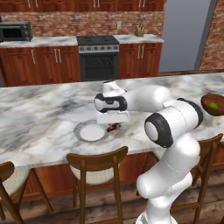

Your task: Pick the chicken drumstick and lime from their plates and place them in the bowl. Then put the bowl in the fridge.

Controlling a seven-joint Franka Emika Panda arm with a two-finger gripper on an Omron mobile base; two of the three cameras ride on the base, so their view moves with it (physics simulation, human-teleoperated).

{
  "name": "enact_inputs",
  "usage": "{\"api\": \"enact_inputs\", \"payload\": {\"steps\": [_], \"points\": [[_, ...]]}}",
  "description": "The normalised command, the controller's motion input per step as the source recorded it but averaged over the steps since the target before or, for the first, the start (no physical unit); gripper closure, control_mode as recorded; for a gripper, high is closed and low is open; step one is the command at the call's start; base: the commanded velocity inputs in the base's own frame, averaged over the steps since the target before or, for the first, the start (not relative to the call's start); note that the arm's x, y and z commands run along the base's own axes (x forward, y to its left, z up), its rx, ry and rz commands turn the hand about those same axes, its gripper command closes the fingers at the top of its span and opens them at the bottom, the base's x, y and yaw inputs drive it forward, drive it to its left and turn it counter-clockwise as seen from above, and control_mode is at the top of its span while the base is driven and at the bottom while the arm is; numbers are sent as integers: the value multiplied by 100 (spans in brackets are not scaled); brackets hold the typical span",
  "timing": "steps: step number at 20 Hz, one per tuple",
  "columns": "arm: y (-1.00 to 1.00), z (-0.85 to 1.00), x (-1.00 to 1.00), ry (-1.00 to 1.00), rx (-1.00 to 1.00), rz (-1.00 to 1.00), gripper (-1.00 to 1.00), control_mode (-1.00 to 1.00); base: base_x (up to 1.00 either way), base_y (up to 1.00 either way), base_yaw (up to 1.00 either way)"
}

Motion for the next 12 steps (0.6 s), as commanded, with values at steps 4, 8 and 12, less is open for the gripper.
{"api": "enact_inputs", "payload": {"steps": [4,8,12], "points": [[-62,18,-33,-13,11,26,100,-100,0,0,0],[-59,19,-28,-14,23,18,100,-100,0,0,0],[-52,16,-20,-15,19,18,100,-100,0,0,0]]}}
